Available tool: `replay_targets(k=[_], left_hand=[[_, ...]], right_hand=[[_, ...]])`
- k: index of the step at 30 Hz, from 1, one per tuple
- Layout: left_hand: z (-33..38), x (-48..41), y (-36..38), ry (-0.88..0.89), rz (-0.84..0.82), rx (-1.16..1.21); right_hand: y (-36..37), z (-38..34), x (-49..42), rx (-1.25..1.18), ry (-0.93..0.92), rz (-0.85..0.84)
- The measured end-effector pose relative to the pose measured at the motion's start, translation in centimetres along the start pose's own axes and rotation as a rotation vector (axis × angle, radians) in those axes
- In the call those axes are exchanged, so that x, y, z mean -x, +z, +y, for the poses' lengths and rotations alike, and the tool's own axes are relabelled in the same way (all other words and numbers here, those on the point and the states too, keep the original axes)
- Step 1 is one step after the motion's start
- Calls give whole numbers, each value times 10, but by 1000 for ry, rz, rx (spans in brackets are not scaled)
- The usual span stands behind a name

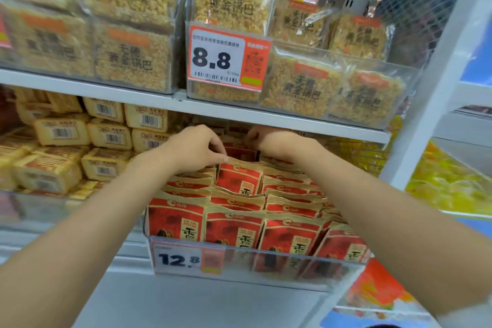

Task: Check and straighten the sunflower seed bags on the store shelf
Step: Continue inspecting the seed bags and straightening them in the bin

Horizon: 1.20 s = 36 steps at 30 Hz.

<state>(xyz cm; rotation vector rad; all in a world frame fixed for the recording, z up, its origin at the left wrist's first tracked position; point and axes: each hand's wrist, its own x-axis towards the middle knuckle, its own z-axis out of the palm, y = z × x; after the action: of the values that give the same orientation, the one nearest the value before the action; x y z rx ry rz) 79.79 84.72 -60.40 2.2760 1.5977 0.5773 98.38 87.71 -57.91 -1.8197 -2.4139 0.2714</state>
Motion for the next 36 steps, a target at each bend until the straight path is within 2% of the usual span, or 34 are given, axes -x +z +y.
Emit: replay_targets(k=[3, 7, 10, 12, 19, 24, 31, 36], left_hand=[[1, -1, 3, 5, 36, 5], [-4, 2, 5, 27, 75, 43], [-5, 5, 5, 59, 184, -31], [-2, 7, 5, 61, 201, -44], [-5, 11, 1, 25, 76, 137], [-3, 11, 2, -8, 30, 115], [6, 17, 3, -48, 64, 18], [19, 21, 1, -104, 68, -20]], right_hand=[[3, 2, -4, 41, 35, -1], [-5, 14, 21, -188, 40, -50], [-6, 20, 36, -168, -36, -66], [-6, 17, 36, -165, -64, -61], [-3, 5, 18, 63, -16, -3], [6, 3, 12, 105, 49, 82], [14, 14, 41, -204, -21, 209], [11, 22, 79, -255, -37, 225]])
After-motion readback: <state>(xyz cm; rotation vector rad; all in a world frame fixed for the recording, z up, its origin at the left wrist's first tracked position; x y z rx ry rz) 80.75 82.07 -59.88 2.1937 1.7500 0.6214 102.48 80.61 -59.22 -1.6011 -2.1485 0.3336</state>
